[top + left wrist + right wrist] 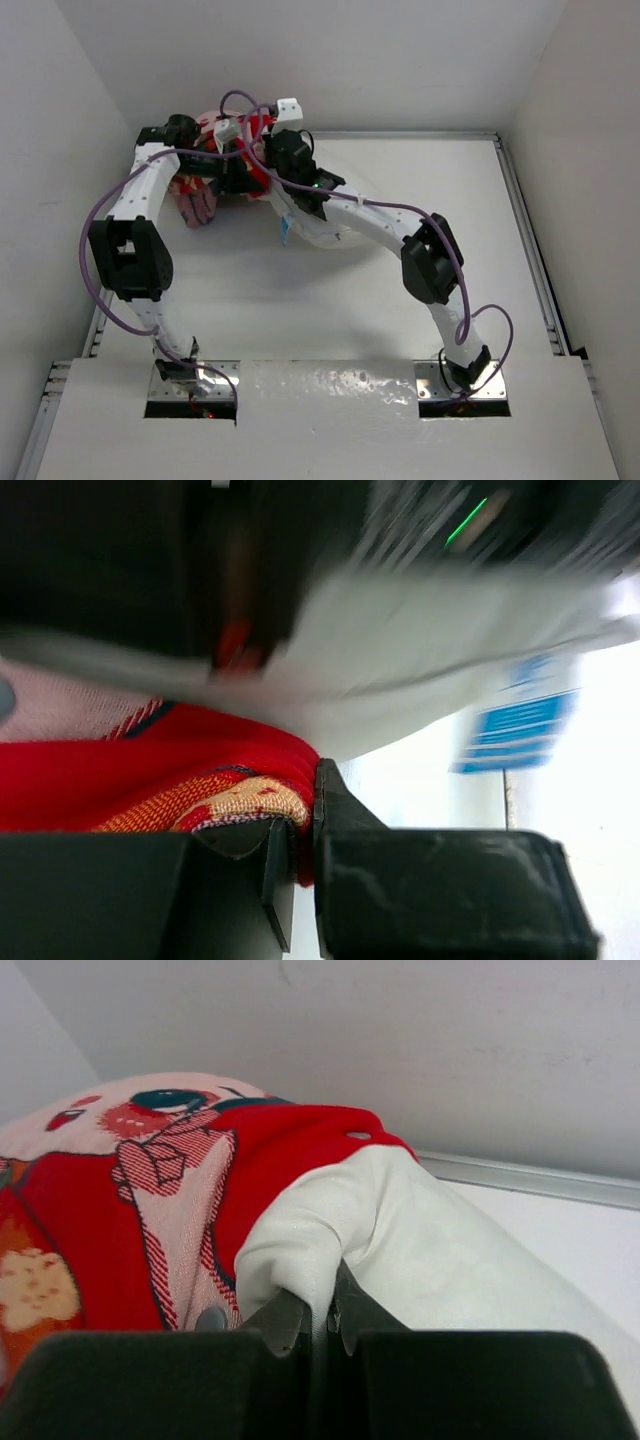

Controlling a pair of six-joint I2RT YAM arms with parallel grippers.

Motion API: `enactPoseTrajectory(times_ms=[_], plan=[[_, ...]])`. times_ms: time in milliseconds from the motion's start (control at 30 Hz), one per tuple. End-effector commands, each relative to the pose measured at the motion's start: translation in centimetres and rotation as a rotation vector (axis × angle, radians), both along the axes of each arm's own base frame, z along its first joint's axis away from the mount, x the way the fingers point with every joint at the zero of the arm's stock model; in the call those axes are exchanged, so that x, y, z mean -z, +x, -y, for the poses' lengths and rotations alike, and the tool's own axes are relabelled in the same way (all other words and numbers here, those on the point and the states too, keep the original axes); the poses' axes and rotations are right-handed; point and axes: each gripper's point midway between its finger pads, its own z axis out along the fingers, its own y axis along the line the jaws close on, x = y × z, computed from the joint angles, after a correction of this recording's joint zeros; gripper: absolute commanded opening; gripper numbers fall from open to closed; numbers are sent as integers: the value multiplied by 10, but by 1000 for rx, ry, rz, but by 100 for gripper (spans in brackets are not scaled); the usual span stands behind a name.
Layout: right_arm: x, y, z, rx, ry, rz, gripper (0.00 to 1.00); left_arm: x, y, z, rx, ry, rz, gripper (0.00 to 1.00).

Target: Put the pillow into the pillowcase

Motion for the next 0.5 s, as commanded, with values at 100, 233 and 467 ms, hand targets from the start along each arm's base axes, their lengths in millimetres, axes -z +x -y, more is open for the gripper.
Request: enactPoseTrajectory(times_ms=[100, 233, 467], plan=[[39, -21, -15, -54, 84, -2, 0, -70, -19, 23, 79, -173, 35, 0], [58, -83, -28, -343, 15, 0, 0, -31, -19, 8, -5, 12, -75, 37], [42, -136, 6, -540, -121, -11, 96, -70, 3, -62, -205, 118, 134, 79]])
